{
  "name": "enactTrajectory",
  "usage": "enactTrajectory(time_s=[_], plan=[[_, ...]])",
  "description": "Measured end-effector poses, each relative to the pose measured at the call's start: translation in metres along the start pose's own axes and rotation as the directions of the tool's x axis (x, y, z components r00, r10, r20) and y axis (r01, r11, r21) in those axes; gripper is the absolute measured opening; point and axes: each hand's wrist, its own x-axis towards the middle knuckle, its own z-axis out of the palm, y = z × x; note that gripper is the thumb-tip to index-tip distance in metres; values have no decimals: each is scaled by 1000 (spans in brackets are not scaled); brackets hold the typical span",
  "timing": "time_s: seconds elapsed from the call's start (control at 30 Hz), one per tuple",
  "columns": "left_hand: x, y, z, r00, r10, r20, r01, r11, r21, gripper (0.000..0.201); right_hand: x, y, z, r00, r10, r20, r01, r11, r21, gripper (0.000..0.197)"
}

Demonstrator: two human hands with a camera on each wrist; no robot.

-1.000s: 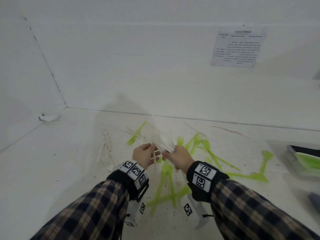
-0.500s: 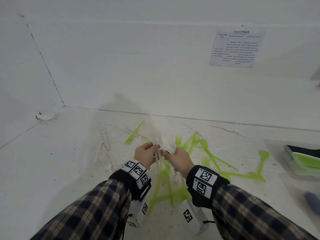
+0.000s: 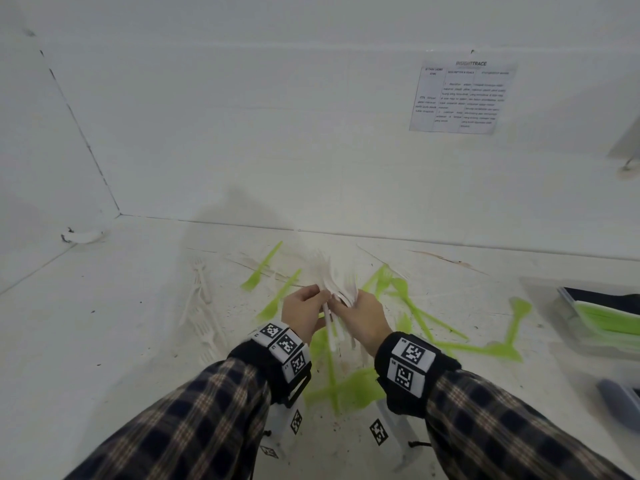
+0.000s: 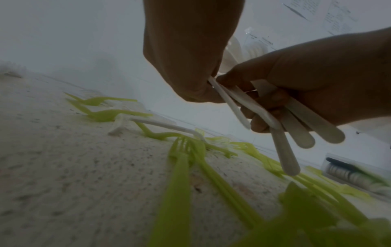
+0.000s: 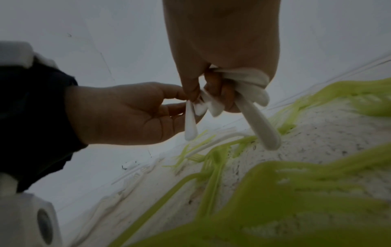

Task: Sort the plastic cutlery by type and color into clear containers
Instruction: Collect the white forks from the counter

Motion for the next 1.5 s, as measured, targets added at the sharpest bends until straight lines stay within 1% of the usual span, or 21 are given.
enactTrajectory(time_s=[0.1, 0.17, 0.27, 0.33, 0.37, 0.4, 0.5, 0.6, 0.67, 0.73, 0.83, 0.87, 0.93, 0.97, 1.03, 1.17, 1.27, 1.37, 1.43, 1.5], plan=[[-1, -2, 3, 999, 41, -29, -42, 999, -19, 18, -2, -3, -5, 999, -27, -21, 26, 996, -83, 20], [-2, -2, 4, 997, 55, -59, -57, 998, -41, 20, -2, -4, -8, 997, -37, -62, 28, 989, -146, 16], [-1, -3, 8, 991, 64, -119, -74, 994, -82, 19, -4, -4, -9, 992, -75, -106, 58, 986, -155, 21], [0, -4, 9, 987, 62, -148, -74, 994, -82, 20, -6, -3, -7, 989, -111, -100, 93, 982, -166, 12], [1, -4, 10, 986, 58, -155, -71, 995, -77, 22, -8, -3, -5, 987, -130, -91, 113, 979, -172, 10], [1, -5, 11, 986, 55, -156, -68, 994, -80, 24, -9, -2, -4, 984, -157, -82, 141, 974, -180, 12], [2, -6, 11, 986, 53, -158, -70, 992, -105, 28, -13, -1, -2, 975, -208, -76, 197, 971, -136, 16], [4, -7, 10, 985, 46, -168, -69, 989, -131, 30, -15, 0, -1, 984, -168, -57, 167, 986, -21, 16], [4, -7, 10, 987, 22, -157, -49, 985, -167, 29, -14, 1, -2, 987, -148, -64, 149, 989, 10, 14], [3, -7, 9, 993, -11, -118, -9, 985, -173, 28, -13, 1, -4, 986, -152, -70, 153, 988, 0, 11], [1, -8, 6, 998, -50, -24, 47, 993, -111, 15, -11, 2, -8, 988, -152, -33, 151, 988, -25, 8], [1, -9, 4, 999, -53, -12, 52, 994, -93, 11, -11, 2, -9, 990, -143, -15, 143, 989, -30, 9], [1, -9, 2, 999, -51, -9, 50, 994, -93, 13, -11, 2, -10, 993, -122, 12, 122, 991, -47, 9], [0, -9, 1, 999, -48, -13, 46, 994, -102, 13, -11, 2, -11, 993, -115, 10, 115, 992, -55, 11], [-2, -8, 0, 999, -40, -7, 39, 993, -112, 7, -10, 3, -11, 994, -108, -4, 108, 992, -59, 15], [-5, -7, 0, 999, -32, 24, 35, 991, -129, 8, -11, 3, -9, 996, -93, -12, 93, 995, -39, 21], [-5, -8, -1, 998, -59, 12, 61, 986, -155, 9, -11, 3, -9, 997, -81, 14, 82, 995, -63, 17], [-7, -8, -4, 996, -73, 58, 81, 986, -147, 10, -9, 7, -9, 999, -32, 6, 32, 999, 43, 6], [-8, -7, -7, 992, -77, 97, 89, 989, -119, 15, -7, 8, -9, 1000, -16, 2, 16, 997, 82, 9], [-8, -5, -8, 994, -77, 83, 86, 991, -101, 16, -8, 6, -8, 999, -38, 16, 37, 998, 41, 11]])
